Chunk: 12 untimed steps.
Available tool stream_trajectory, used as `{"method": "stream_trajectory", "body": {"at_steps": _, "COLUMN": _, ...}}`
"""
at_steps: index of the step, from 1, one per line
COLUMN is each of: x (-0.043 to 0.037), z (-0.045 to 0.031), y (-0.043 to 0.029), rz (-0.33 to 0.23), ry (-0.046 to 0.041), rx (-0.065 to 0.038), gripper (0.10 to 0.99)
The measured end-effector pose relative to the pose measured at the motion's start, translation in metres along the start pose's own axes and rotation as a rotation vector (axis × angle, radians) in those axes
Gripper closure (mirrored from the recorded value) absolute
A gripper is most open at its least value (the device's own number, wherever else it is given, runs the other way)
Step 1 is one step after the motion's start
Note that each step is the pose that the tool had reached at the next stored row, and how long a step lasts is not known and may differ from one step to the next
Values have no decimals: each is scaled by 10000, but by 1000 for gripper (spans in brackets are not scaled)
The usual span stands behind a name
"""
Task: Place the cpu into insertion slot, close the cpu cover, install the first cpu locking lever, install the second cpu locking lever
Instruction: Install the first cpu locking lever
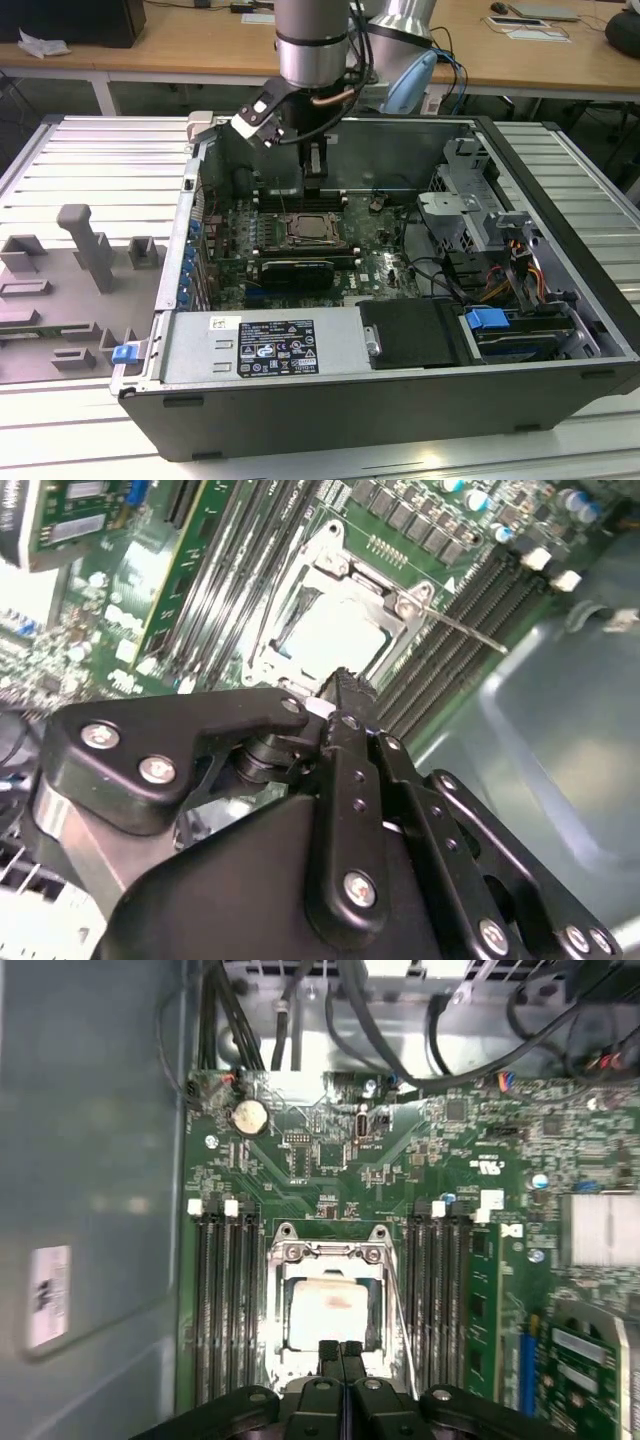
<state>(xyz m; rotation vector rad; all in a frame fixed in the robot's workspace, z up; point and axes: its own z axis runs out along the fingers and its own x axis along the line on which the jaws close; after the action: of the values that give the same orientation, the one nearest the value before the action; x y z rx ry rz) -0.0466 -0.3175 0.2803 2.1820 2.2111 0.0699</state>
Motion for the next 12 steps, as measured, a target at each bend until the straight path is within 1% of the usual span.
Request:
{"method": "stream_trajectory", "body": {"at_steps": 1, "x": 0, "z": -43, "y": 3, "rz": 0, "ry": -2, "rx": -1, "gripper": 980}}
{"method": "stream_trajectory", "body": {"at_steps": 2, "x": 1, "z": -107, "y": 6, "rz": 0, "ry": -4, "rx": -1, "gripper": 980}}
{"method": "stream_trajectory", "body": {"at_steps": 3, "x": 1, "z": -149, "y": 8, "rz": 1, "ry": -5, "rx": -1, "gripper": 980}}
{"method": "stream_trajectory", "body": {"at_steps": 4, "x": 2, "z": -167, "y": 9, "rz": -9, "ry": -4, "rx": -4, "gripper": 980}}
{"method": "stream_trajectory", "body": {"at_steps": 5, "x": 2, "z": -166, "y": 9, "rz": -145, "ry": 5, "rx": -4, "gripper": 980}}
{"method": "stream_trajectory", "body": {"at_steps": 6, "x": 2, "z": -167, "y": 9, "rz": -398, "ry": 18, "rx": -1, "gripper": 980}}
{"method": "stream_trajectory", "body": {"at_steps": 7, "x": 2, "z": -167, "y": 9, "rz": -868, "ry": 44, "rx": 3, "gripper": 980}}
{"method": "stream_trajectory", "body": {"at_steps": 8, "x": 2, "z": -167, "y": 9, "rz": -1178, "ry": 61, "rx": 5, "gripper": 980}}
{"method": "stream_trajectory", "body": {"at_steps": 10, "x": 2, "z": -166, "y": 9, "rz": -1657, "ry": 89, "rx": 8, "gripper": 980}}
{"method": "stream_trajectory", "body": {"at_steps": 11, "x": 1, "z": -166, "y": 9, "rz": -2039, "ry": 109, "rx": 11, "gripper": 980}}
{"method": "stream_trajectory", "body": {"at_steps": 12, "x": 1, "z": -165, "y": 9, "rz": -2235, "ry": 119, "rx": 12, "gripper": 980}}
